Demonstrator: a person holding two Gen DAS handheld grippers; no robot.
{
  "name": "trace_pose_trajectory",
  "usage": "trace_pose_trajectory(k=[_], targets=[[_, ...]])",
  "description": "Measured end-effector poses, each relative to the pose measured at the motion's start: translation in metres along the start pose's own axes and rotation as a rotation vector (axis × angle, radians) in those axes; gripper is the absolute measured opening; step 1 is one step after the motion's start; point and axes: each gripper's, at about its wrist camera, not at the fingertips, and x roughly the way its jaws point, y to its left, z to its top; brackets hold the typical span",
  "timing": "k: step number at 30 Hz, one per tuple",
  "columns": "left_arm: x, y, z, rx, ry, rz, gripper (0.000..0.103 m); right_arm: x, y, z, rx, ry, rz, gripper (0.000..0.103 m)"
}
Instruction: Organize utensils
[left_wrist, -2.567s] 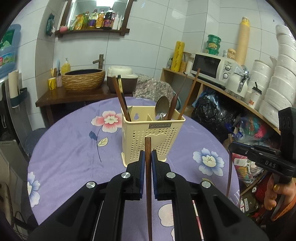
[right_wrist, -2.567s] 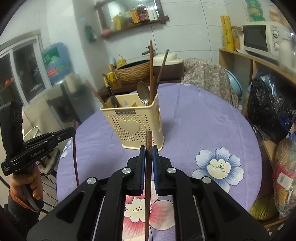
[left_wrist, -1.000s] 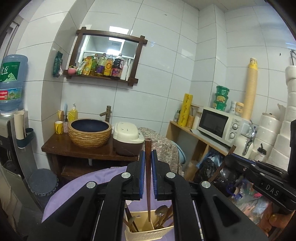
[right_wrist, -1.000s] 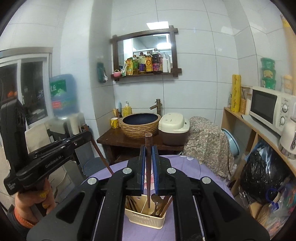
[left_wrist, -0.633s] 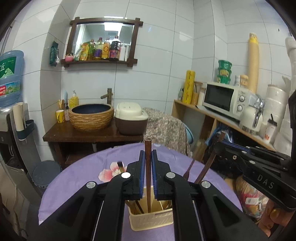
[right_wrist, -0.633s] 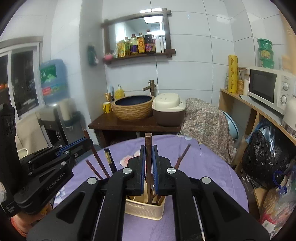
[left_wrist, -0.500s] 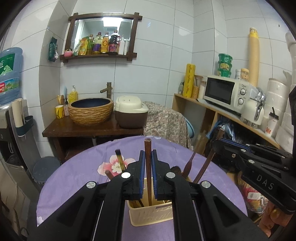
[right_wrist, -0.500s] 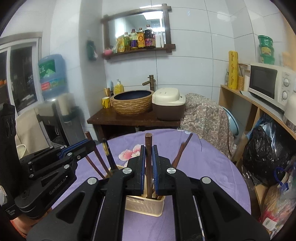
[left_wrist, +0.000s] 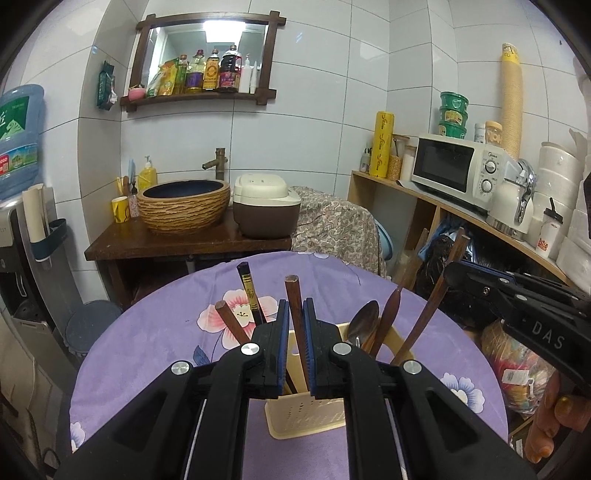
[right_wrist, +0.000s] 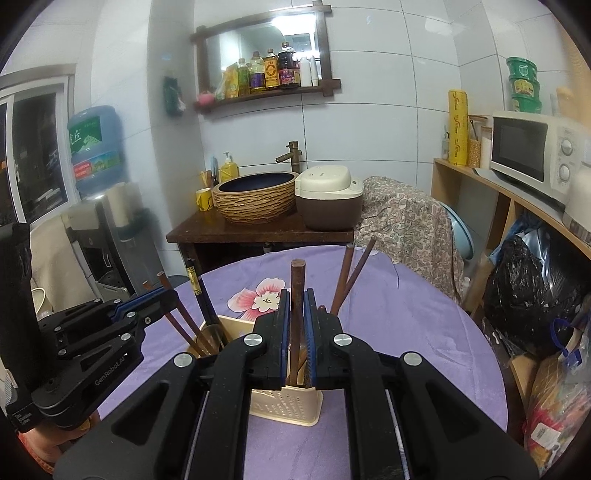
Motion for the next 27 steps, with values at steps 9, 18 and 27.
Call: trace_pose_trajectory(k=[9, 18, 27], targets=[[-0.026, 0.007, -0.01, 0.0, -0.075, 0.006, 0.067, -0.026, 0.002, -0.01, -0.045, -0.093, -0.018, 0.075], [-0.065, 0.011, -0.03, 0.018, -0.155, 0.01, 0.098, -0.067, 0.0, -0.034, -0.08, -0.176, -0.061, 0.097], [-0.1, 0.01, -0.078, 0.11, -0.224, 0.095, 0.098, -0.093, -0.005, -0.097, -0.069, -0.153, -0.081, 0.097]])
